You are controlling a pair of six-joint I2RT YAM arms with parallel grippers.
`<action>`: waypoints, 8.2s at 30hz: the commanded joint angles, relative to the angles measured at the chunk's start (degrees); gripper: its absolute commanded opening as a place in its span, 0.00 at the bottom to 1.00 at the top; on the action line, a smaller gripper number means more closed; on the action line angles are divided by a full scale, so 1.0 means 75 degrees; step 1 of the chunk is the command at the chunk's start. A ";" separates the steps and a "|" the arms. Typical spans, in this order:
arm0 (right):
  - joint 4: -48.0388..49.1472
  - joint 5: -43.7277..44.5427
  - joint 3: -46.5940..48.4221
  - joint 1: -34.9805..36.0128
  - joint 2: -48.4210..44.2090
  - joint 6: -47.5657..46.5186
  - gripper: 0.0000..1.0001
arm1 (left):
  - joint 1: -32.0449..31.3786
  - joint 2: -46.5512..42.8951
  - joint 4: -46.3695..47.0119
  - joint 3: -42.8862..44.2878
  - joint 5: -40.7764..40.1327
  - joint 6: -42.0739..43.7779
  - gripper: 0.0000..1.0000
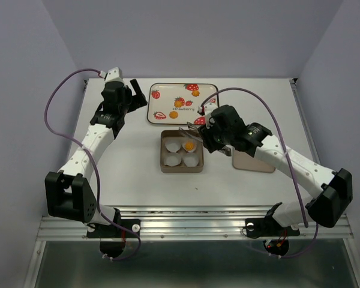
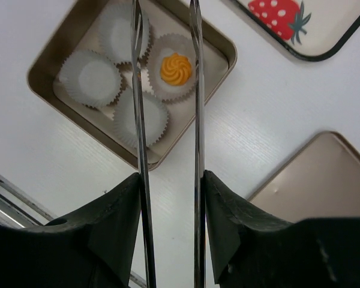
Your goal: Pack the cookies
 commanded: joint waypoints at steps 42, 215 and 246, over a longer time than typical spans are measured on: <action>0.2111 -0.0091 0.4845 -0.2793 0.5758 -0.1152 0.55 | 0.0008 0.0050 -0.0258 0.1028 -0.1279 0.0273 0.99; 0.2029 0.0306 0.3778 -0.1257 0.4198 -0.0484 0.55 | 0.0160 0.0178 0.0175 0.1391 -0.0541 0.0121 0.99; 0.2029 0.0389 0.4927 -0.1398 0.6005 -0.0319 0.58 | 0.0207 0.0612 0.0070 0.1391 -0.0342 0.0086 0.99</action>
